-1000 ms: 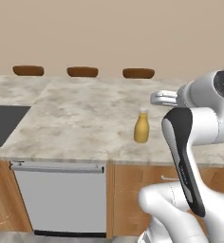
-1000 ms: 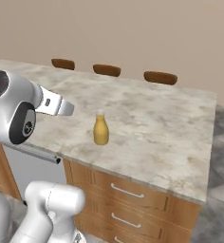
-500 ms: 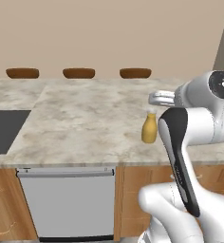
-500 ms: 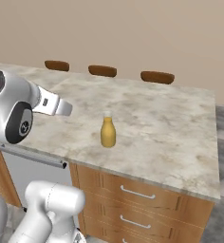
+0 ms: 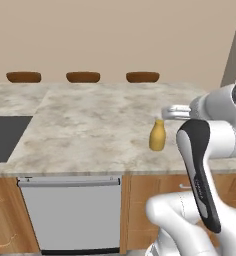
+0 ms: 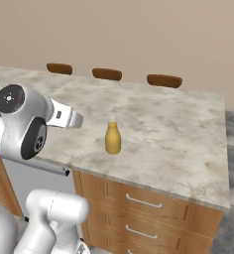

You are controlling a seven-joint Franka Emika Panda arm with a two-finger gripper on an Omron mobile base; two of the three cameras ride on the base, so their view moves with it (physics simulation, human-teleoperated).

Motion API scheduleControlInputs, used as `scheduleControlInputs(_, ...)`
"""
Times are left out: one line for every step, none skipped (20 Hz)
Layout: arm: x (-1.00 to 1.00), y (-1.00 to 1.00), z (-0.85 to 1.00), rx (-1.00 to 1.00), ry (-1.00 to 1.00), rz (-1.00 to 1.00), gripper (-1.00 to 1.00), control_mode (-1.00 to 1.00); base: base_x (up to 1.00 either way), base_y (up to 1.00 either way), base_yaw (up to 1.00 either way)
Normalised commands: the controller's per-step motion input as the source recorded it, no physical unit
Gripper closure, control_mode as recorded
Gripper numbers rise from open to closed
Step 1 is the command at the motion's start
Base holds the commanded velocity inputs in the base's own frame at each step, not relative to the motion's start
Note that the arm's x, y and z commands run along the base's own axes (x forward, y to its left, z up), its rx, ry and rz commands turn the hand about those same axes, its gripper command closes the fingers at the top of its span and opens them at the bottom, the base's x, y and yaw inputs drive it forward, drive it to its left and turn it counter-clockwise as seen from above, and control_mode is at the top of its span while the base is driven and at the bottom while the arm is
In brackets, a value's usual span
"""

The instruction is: Move the onion and bar from the second highest shelf to the top shelf to make space. Then, place the pitcher from the counter on the cleared second highest shelf.

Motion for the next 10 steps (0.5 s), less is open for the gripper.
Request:
scheduleControlInputs(0.00,-0.18,-0.16,-0.06,0.00,0.13,-1.00,-1.00,0.00,0.00,0.00)
scheduleControlInputs(0.00,-0.30,-0.27,-0.04,-0.03,0.13,-1.00,-1.00,0.00,0.00,0.00)
scheduleControlInputs(0.00,-0.37,-0.32,-0.03,-0.07,0.14,-1.00,-1.00,0.00,0.00,0.00)
scheduleControlInputs(0.00,-0.39,-0.35,-0.03,-0.05,0.14,-1.00,-1.00,0.00,0.00,0.00)
scheduleControlInputs(0.00,-0.39,-0.36,-0.02,-0.02,0.14,-1.00,-1.00,0.00,0.00,0.00)
scheduleControlInputs(0.07,-0.48,-0.36,0.00,0.00,0.13,-1.00,-1.00,0.00,0.00,0.00)
scheduleControlInputs(0.12,-0.39,-0.38,-0.01,0.00,0.14,-1.00,-1.00,0.00,0.00,0.00)
scheduleControlInputs(0.13,-0.33,-0.34,-0.01,0.00,0.16,-1.00,-1.00,0.00,0.00,0.00)
scheduleControlInputs(0.15,-0.29,-0.32,-0.02,0.00,0.18,-1.00,-1.00,0.00,0.00,0.00)
scheduleControlInputs(0.16,-0.31,-0.31,-0.01,-0.01,0.19,-1.00,-1.00,0.00,0.00,0.00)
